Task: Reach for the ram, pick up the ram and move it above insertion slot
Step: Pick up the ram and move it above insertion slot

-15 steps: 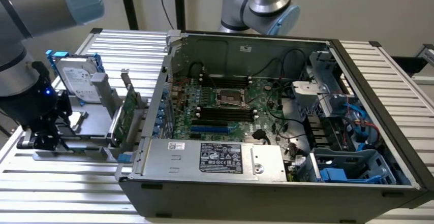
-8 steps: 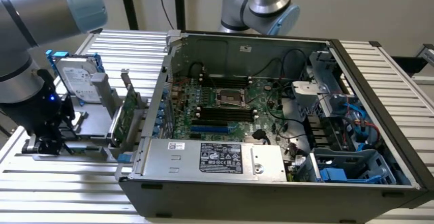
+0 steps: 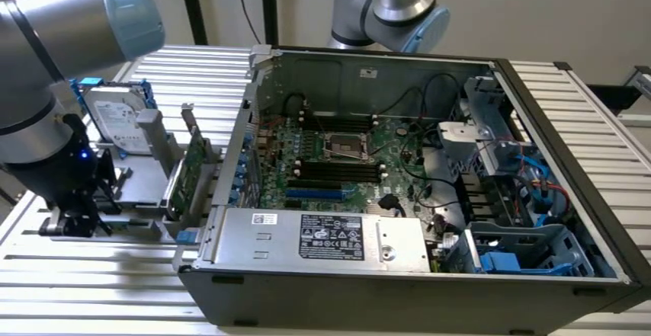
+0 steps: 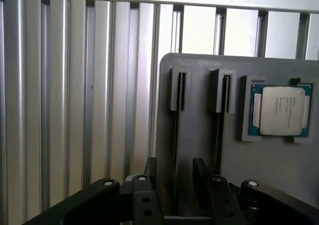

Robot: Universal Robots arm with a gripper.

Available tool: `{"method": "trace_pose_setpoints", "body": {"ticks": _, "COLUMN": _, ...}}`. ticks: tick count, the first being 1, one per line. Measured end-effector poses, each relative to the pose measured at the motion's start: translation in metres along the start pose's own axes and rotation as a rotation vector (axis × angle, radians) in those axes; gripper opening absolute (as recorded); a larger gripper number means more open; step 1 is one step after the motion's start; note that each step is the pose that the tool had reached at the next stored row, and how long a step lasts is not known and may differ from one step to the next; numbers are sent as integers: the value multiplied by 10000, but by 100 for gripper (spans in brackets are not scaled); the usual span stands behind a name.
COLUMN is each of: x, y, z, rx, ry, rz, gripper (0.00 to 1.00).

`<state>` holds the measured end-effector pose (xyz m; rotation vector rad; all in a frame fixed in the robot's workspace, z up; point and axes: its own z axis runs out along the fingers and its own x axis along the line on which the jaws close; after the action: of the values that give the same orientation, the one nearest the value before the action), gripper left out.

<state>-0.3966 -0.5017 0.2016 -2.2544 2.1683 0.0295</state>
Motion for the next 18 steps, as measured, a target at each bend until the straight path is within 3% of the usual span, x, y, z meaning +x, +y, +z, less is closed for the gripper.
{"method": "trace_pose_setpoints", "body": {"ticks": 7, "x": 0, "y": 0, "z": 32, "rx": -30, "ry": 0, "rz": 1, "gripper": 42}}
{"method": "trace_pose_setpoints", "body": {"ticks": 13, "x": 0, "y": 0, "z": 42, "rx": -39, "ry": -1, "rz": 0, "gripper": 16}}
{"method": "trace_pose_setpoints", "body": {"ticks": 18, "x": -1, "y": -1, "z": 48, "rx": -41, "ry": 1, "rz": 2, "gripper": 13}}
